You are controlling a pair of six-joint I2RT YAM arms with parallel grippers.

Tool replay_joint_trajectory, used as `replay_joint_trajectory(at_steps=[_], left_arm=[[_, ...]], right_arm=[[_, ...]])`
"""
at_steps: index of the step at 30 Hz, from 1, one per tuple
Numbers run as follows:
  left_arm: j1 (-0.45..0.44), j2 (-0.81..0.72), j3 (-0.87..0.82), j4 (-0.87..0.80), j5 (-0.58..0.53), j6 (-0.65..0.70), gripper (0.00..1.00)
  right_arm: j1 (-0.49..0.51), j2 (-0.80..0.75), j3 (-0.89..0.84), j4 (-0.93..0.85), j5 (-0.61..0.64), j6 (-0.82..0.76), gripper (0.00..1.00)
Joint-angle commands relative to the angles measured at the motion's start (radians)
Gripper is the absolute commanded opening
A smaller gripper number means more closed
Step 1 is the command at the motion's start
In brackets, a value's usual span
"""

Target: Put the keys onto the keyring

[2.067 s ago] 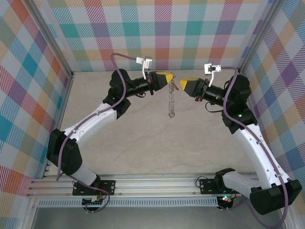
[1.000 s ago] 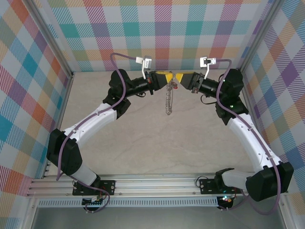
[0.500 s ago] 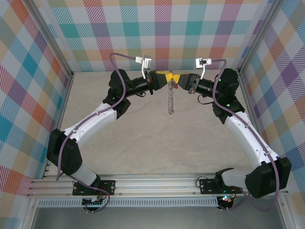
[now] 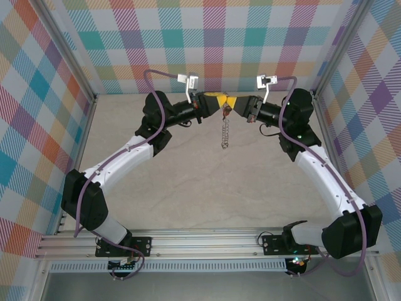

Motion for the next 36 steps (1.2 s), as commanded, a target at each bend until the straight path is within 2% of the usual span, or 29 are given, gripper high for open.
replay_joint_trajectory(at_steps=[1, 3, 5, 7, 11, 18, 24, 36], left_arm=[[-0.01, -0.044, 0.031, -0.075, -0.019, 0.055, 0.01], [0.007, -0.062, 0.05, -0.146, -0.029, 0.093, 0.11], [0.034, -0.08, 0.074, -0.222, -0.024, 0.136, 0.26], [0.059, -0.091, 0.105, -0.303, -0.008, 0.185, 0.35], [0.091, -0.082, 0.194, -0.491, 0.067, 0.305, 0.45], [0.102, 0.016, 0.411, -0.839, 0.221, 0.527, 0.47], [0.101, 0.132, 0.6, -1.121, 0.347, 0.677, 0.42], [0.079, 0.192, 0.64, -1.203, 0.416, 0.736, 0.34]], right_arm=[[-0.002, -0.007, 0.074, -0.142, -0.01, -0.111, 0.0], [-0.014, -0.007, 0.115, -0.261, -0.018, -0.186, 0.0], [-0.029, 0.001, 0.16, -0.372, -0.035, -0.266, 0.0], [-0.041, 0.011, 0.205, -0.486, -0.048, -0.348, 0.0], [-0.058, 0.035, 0.293, -0.67, -0.064, -0.508, 0.0], [-0.065, 0.09, 0.397, -0.862, -0.096, -0.685, 0.0], [-0.065, 0.125, 0.431, -0.92, -0.153, -0.741, 0.0], [-0.066, 0.153, 0.423, -0.88, -0.202, -0.713, 0.0]])
